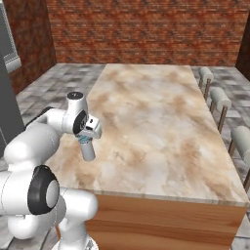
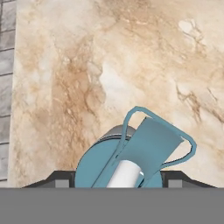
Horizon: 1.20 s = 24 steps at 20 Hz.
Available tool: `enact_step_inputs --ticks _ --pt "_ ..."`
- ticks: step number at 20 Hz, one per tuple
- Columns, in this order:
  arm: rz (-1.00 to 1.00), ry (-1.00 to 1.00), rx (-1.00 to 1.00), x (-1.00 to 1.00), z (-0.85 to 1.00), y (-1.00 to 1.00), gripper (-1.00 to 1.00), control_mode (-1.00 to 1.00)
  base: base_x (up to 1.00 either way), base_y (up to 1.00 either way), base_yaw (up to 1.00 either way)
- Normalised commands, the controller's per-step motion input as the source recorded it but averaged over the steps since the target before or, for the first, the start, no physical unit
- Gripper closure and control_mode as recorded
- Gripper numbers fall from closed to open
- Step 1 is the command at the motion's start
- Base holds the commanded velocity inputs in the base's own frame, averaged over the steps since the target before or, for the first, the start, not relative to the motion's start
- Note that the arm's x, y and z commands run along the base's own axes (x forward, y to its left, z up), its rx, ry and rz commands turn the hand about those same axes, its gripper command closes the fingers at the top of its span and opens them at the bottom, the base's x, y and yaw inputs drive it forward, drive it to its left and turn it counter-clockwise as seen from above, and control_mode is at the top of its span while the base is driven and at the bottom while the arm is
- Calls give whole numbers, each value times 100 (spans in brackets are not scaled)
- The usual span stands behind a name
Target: Move the drinks to the dining counter.
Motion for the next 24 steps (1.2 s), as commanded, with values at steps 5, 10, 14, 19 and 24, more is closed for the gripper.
enact_step_inputs --ticks 5,10,14,19,24 --pt "0 0 0 2 -32 0 100 -100 0 0 0" --pt "0 0 2 0 -31 0 100 -100 0 0 0" --pt "0 -4 5 0 -31 0 100 -100 0 0 0" --pt "-3 -6 7 -18 -23 0 -100 -100 0 0 0" --pt "-3 -5 7 -15 0 0 -100 -100 0 0 0"
